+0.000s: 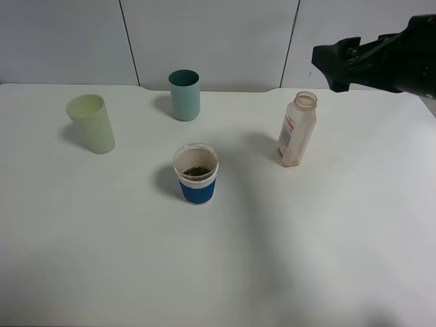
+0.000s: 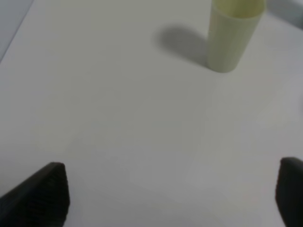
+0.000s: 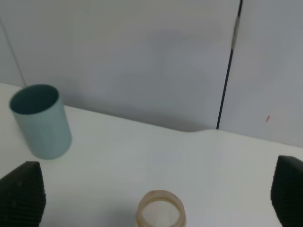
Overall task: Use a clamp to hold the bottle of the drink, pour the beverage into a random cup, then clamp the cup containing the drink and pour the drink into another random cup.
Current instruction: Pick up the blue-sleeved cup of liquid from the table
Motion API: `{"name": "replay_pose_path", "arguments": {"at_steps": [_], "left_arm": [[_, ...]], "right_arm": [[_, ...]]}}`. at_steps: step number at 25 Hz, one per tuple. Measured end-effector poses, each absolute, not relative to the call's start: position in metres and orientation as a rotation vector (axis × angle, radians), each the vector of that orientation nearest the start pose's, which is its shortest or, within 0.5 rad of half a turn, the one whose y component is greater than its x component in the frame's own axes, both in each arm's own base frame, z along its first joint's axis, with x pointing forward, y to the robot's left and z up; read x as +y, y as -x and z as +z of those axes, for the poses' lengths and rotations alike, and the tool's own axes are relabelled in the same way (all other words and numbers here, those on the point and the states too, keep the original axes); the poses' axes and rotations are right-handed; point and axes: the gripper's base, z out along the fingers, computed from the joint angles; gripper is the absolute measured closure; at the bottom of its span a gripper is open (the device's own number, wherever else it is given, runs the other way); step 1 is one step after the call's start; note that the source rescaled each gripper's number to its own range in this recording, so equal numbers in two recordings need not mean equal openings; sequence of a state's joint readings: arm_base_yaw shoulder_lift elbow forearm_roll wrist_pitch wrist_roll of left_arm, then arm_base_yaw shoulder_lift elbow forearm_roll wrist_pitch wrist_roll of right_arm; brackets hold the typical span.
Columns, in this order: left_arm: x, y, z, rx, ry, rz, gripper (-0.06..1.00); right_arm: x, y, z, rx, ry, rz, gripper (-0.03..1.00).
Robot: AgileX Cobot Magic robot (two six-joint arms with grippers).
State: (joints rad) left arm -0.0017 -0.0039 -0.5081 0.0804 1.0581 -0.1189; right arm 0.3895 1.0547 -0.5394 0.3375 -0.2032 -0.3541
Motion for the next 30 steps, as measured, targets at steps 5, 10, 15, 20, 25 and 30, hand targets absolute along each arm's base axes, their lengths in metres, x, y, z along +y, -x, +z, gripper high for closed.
{"name": "replay_pose_path", "arguments": {"at_steps": [5,10,15,20,25,30], "left_arm": [[0.006,0.006,0.280,2.024,0.123,0.020,-0.01],[0.006,0.006,0.280,2.024,0.123,0.020,-0.01],[0.006,0.006,0.280,2.024,0.123,0.020,-0.01],[0.006,0.006,0.280,2.024,0.123,0.020,-0.01],[0.006,0.006,0.280,2.024,0.123,0.020,-0.01],[0.006,0.006,0.280,2.024,0.123,0.020,-0.01]], "right_arm": [[0.073,-0.182,0.297,1.771,0.419,0.199,-0.03],[0.069,-0.165,0.302,1.798,0.462,0.206,-0.03],[0.060,-0.149,0.305,1.850,0.457,0.178,-0.03],[0.042,-0.123,0.307,1.924,0.417,0.116,-0.03],[0.022,-0.086,0.315,1.889,0.388,0.053,-0.03],[0.009,-0.064,0.313,1.906,0.360,0.023,-0.03]]}}
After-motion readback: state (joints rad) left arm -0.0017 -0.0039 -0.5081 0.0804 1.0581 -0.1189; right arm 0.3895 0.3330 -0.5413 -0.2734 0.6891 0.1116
